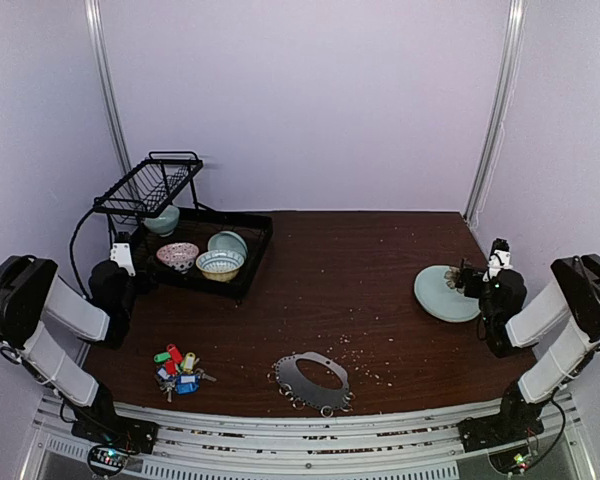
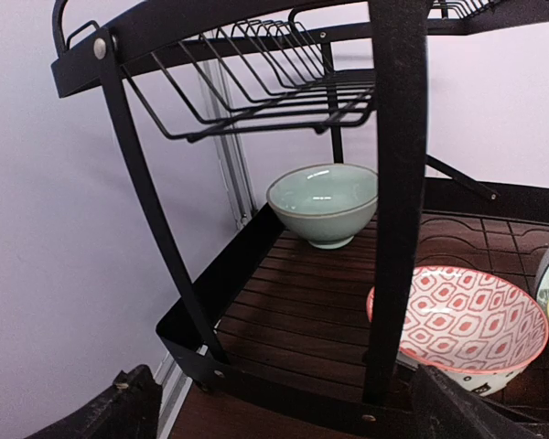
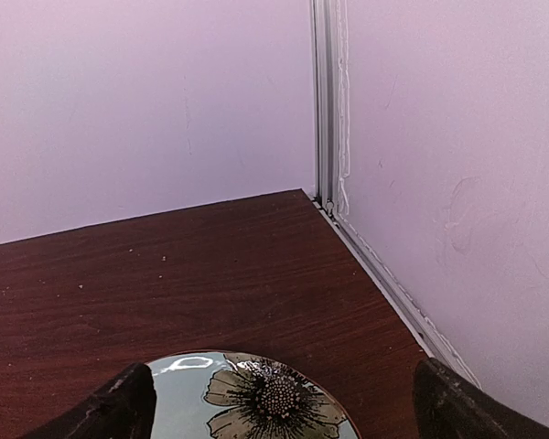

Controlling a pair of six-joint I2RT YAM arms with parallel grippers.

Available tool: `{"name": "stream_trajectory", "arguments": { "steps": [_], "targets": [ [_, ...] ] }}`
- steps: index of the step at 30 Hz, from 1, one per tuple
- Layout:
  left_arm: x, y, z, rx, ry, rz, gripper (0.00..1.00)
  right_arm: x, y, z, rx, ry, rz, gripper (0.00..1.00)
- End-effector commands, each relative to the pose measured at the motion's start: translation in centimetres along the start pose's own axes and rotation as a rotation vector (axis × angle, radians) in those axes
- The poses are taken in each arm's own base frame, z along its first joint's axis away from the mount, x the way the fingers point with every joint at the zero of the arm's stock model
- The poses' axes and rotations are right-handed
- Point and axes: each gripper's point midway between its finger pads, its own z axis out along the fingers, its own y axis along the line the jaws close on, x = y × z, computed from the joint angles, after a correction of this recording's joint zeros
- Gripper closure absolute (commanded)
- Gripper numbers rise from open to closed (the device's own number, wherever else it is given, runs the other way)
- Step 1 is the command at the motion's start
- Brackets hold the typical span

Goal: Put the keys on the keyring

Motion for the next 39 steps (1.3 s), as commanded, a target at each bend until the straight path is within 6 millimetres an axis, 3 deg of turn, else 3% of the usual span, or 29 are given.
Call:
{"name": "stream_trajectory", "arguments": {
  "steps": [1,8,10,14,18,21,26,29,34,37,39],
  "targets": [
    [-1.8,0.0,0.0,0.002,-0.065,-0.01,0.02,-0.5,-0.1,-0.2,0.007,-0.021,0.002,0.0],
    [-1.9,0.0,0.0,0.002,-0.066,-0.011,0.02,-2.8,0.4,-0.4,-0.007,-0.011,-0.006,0.0],
    [-2.1,0.1,-0.2,0.002,-0.078,-0.006,0.02,-5.5,0.6,-0.9,-0.022,-0.043,0.05,0.0],
    [-4.7,2.5,-2.1,-0.095,-0.121,-0.066,0.02,-8.8,5.3,-2.4,-0.293,0.001,0.127,0.0],
    [-7.0,3.0,-5.2,-0.051,-0.189,-0.217,0.02,-10.5,11.4,-4.8,-0.622,0.135,0.255,0.03],
    [-8.2,2.5,-7.0,-0.018,-0.19,-0.328,0.02,-9.1,15.4,-6.6,-0.723,0.314,0.278,0.09],
    [-12.5,-2.8,-11.0,0.205,-0.238,-0.328,0.02,-4.5,21.7,-12.8,-0.798,0.587,0.083,0.12],
    [-13.9,-6.5,-12.8,0.365,-0.188,-0.319,0.02,-1.3,23.9,-17.0,-0.816,0.712,-0.005,0.15],
    [-12.1,-15.3,-16.3,0.7,0.036,-0.261,0.02,5.5,24.1,-21.9,-0.686,0.92,-0.176,0.21],
    [-10.4,-20.8,-20.1,0.891,0.139,-0.152,0.02,8.5,25.3,-25.1,-0.671,0.97,-0.297,0.22],
    [-8.9,-23.2,-21.4,0.965,0.229,-0.074,0.02,10.2,25.8,-25.9,-0.632,0.982,-0.377,0.22]
  ]
}}
